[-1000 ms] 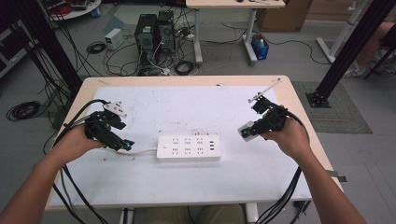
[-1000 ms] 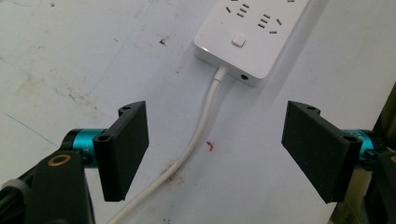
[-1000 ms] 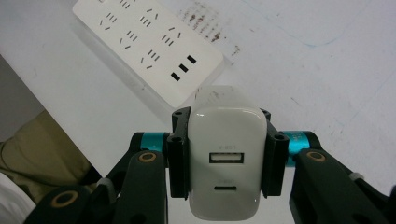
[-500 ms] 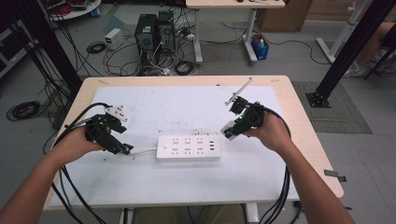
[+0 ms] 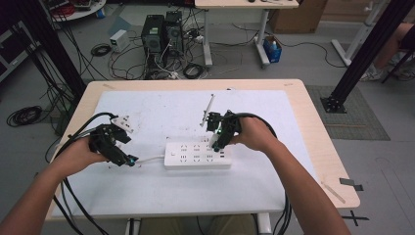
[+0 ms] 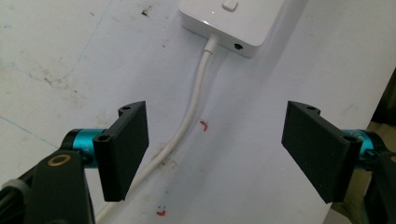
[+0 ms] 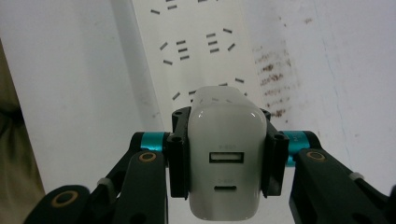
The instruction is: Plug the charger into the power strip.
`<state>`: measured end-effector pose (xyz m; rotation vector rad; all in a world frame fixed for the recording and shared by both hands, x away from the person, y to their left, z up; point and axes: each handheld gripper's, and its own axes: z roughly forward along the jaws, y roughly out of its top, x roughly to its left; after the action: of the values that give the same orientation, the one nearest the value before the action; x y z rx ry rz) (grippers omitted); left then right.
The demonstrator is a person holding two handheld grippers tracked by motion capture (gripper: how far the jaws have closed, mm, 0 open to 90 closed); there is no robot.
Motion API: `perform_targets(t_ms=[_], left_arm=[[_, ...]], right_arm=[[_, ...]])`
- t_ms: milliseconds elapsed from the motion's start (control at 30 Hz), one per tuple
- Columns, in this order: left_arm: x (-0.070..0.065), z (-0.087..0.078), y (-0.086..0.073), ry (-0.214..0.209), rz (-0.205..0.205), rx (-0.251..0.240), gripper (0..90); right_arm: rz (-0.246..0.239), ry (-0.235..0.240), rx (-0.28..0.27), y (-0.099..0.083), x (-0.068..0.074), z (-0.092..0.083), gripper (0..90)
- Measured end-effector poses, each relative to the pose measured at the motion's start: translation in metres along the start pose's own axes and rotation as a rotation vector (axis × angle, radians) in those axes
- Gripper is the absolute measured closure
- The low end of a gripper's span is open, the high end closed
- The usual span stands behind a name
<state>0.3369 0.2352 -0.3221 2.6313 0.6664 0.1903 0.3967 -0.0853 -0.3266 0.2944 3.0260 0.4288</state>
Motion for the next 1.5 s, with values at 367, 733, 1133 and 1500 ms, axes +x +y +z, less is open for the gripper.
perform_targets(t_ms=[367,733,1133,1500], left_arm=[[0.0,0.004,-0.001,-0.003,-0.006,0.0,23.2],[0.004,0.008,0.001,-0.01,-0.012,0.005,23.2],[0.006,0.011,0.002,-0.016,-0.009,0.005,23.2],[0.006,0.01,0.003,-0.017,-0.002,0.012,23.2]], right_arm=[[-0.16,0.004,0.076,0.018,-0.003,0.024,62.1],[-0.219,0.004,0.118,0.026,-0.009,0.037,62.2],[-0.192,0.069,0.13,0.028,-0.018,0.046,62.5],[-0.219,0.033,0.124,0.027,-0.011,0.051,62.7]])
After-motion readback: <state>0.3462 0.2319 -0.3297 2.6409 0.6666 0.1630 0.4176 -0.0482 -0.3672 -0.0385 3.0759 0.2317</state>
